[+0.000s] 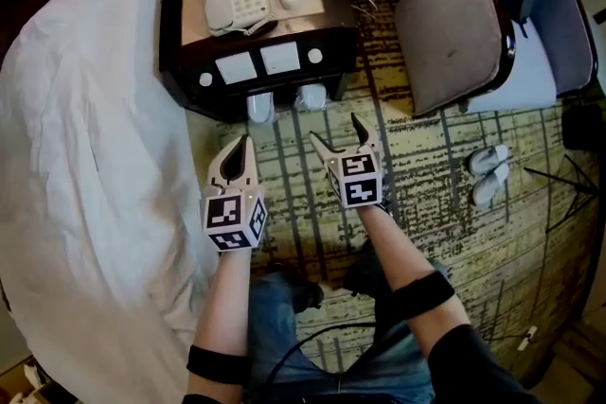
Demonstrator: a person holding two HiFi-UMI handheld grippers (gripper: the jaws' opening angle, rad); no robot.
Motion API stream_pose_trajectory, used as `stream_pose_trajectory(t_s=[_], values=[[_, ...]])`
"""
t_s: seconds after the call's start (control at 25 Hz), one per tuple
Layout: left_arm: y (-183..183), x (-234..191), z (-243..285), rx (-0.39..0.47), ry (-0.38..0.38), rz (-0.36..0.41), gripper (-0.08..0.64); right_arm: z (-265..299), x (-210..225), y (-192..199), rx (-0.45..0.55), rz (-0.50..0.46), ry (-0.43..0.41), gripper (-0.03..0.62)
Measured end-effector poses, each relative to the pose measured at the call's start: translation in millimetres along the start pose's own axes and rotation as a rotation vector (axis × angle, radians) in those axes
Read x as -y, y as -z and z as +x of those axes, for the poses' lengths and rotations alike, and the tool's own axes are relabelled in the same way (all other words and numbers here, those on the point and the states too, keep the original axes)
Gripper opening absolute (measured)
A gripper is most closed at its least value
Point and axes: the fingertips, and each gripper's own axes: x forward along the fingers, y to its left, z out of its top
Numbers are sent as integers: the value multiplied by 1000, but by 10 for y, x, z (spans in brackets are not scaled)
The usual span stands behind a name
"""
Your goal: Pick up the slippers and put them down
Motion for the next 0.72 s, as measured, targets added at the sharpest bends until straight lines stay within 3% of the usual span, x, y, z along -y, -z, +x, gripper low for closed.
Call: stream_pose_trajectory(t_s=[0.36,0.72], values=[[979,-78,1015,33,0,8,0,1378,215,930,-32,40,16,487],[1658,-226,1749,77,-6,5,0,2477,479,1604,-57,65,75,551]])
